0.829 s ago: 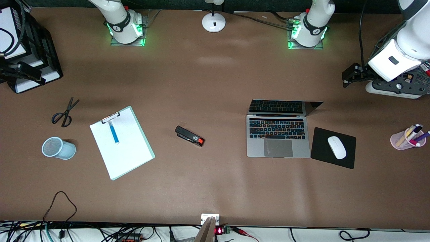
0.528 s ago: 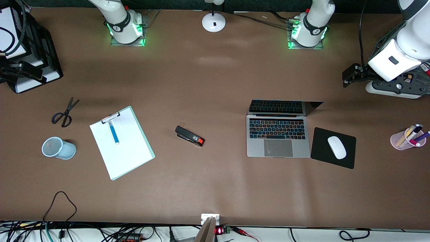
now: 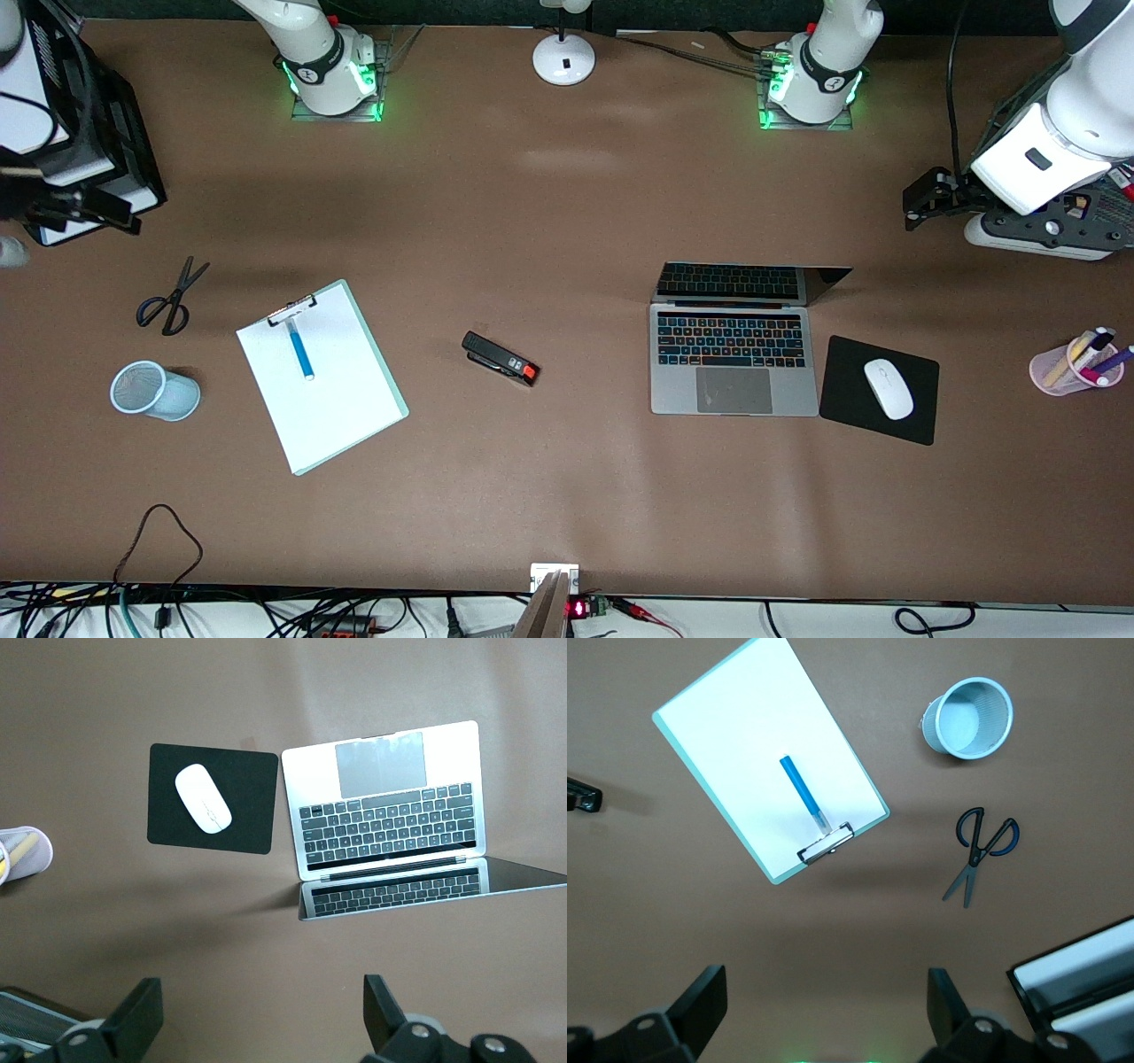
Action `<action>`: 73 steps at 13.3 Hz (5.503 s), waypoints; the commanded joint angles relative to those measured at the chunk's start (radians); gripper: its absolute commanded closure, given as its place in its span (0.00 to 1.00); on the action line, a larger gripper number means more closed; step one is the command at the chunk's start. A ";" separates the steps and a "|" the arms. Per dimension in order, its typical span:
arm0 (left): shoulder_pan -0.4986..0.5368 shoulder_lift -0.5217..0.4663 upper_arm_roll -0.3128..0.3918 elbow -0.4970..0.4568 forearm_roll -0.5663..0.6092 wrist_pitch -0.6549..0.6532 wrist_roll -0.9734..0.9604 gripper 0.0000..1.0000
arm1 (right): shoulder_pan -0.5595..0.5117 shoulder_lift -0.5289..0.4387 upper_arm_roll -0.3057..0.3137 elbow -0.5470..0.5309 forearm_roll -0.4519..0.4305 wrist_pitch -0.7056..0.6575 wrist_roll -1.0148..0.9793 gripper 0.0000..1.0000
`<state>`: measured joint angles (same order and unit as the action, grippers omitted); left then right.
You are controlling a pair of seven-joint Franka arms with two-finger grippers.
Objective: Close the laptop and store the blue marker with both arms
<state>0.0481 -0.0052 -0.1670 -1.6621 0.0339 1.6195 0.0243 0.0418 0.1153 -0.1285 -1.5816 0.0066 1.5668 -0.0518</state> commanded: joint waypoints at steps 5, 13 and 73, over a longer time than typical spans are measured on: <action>-0.010 0.047 -0.006 0.059 0.004 -0.107 -0.011 0.00 | 0.025 0.191 0.010 0.002 0.013 0.218 -0.063 0.00; -0.017 0.063 -0.005 0.059 0.011 -0.121 0.065 0.45 | 0.098 0.403 0.009 -0.006 0.004 0.455 -0.132 0.00; 0.053 0.384 -0.278 -0.272 0.204 0.777 -0.369 1.00 | 0.136 0.627 0.018 0.052 0.006 0.555 -0.258 0.91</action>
<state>0.0963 0.3141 -0.4412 -2.0010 0.2045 2.3966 -0.3452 0.1747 0.7401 -0.1125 -1.5697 0.0084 2.1400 -0.2883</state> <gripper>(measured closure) 0.991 0.828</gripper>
